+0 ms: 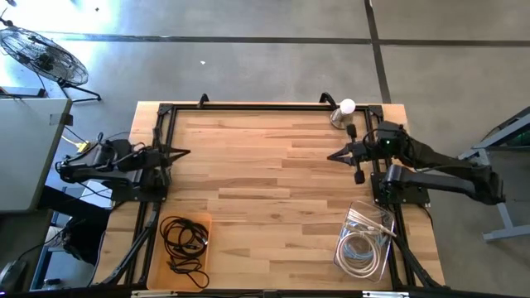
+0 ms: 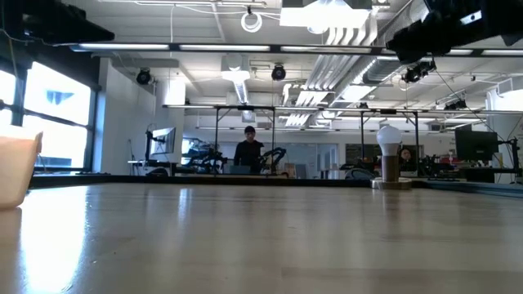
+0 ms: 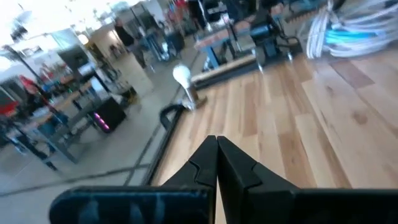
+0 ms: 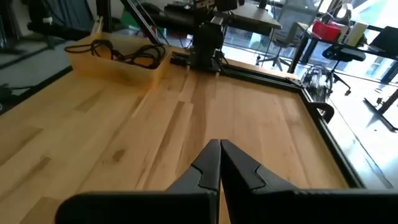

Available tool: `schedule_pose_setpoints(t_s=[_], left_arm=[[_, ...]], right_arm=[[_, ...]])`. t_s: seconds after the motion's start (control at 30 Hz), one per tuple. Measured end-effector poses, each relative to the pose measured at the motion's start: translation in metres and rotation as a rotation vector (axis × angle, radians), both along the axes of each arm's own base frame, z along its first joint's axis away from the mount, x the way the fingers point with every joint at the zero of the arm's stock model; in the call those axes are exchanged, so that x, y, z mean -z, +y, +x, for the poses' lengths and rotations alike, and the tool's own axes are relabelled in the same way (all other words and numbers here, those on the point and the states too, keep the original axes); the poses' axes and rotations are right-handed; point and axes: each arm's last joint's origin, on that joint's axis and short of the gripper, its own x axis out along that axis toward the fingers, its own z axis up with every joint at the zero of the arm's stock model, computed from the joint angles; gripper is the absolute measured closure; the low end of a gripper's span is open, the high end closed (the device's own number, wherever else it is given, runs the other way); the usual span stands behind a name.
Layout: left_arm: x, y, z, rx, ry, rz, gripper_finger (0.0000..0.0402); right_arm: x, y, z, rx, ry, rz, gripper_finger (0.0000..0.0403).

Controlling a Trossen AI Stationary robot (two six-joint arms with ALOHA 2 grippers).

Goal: Sort HDMI cables
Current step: Return to Home Position

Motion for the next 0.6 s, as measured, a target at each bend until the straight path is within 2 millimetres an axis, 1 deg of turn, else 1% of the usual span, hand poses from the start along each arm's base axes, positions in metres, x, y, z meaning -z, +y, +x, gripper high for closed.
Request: schedule_pose_setpoints(t_s=[0.07, 0.2, 0.33, 0.43, 0.53, 0.6], left_arm=[[0.004, 0.000, 0.003, 0.006, 0.003, -0.013, 0.0401], [0.013, -0.002, 0.014, 0.050, -0.064, -0.014, 0.0401], [0.030, -0.004, 0.025, 0.072, -0.078, -0.030, 0.0401], [0.044, -0.005, 0.033, 0.092, -0.097, -0.053, 0.0401], [0.058, -0.007, 0.041, 0.142, -0.140, -0.063, 0.0402], [0.069, -0.008, 0.045, 0.157, -0.136, -0.084, 0.0401]], right_arm=[[0.015, 0.000, 0.001, -0.012, -0.012, 0.012, 0.0403], [0.039, -0.001, 0.003, -0.007, -0.032, 0.032, 0.0403], [0.048, -0.001, 0.003, -0.012, -0.073, 0.055, 0.0403], [0.049, -0.001, 0.003, -0.010, -0.092, 0.068, 0.0403], [0.053, 0.000, 0.003, -0.012, -0.085, 0.076, 0.0403], [0.056, 0.000, 0.003, -0.010, -0.079, 0.082, 0.0403]])
